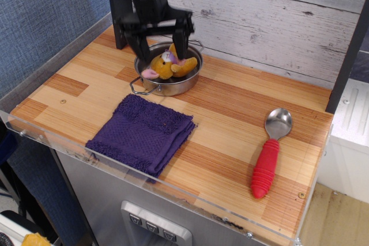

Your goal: Put the stuffed animal in the bowl.

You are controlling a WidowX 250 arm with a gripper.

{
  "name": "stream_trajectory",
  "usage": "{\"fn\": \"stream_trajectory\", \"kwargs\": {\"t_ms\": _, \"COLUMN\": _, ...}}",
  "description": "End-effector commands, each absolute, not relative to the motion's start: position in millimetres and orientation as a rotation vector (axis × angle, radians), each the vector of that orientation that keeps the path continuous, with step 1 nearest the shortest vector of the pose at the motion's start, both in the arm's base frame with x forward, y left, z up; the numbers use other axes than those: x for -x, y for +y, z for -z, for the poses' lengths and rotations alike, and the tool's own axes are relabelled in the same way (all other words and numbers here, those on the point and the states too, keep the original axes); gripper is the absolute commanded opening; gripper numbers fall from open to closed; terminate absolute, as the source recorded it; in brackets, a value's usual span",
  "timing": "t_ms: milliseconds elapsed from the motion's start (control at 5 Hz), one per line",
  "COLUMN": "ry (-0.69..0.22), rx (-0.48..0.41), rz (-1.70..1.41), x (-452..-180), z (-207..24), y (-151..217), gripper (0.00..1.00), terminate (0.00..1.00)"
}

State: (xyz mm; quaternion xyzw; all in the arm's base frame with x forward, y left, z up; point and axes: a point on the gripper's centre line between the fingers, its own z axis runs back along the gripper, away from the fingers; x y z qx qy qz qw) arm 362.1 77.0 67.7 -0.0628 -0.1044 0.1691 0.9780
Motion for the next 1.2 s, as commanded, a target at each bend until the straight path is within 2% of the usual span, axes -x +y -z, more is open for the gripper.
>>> {"fn": "stream_trajectory", "kwargs": {"t_ms": 0, "ry": -0.380, "rx": 0.120, "rz": -0.340, "x": -361, "z": -144, "y": 78, "gripper": 1.00, "terminate": 0.00}}
{"fn": "stream_trajectory", "kwargs": {"t_ms": 400, "ry": -0.388, "rx": 0.059, "rz": -0.298, "x": -354, "z": -181, "y": 57, "gripper": 1.00, "terminate": 0.00}}
{"fn": "stream_trajectory", "kwargs": {"t_ms": 1000, "ry": -0.388, "rx": 0.059, "rz": -0.298, "x": -354, "z": -181, "y": 57, "gripper": 1.00, "terminate": 0.00}}
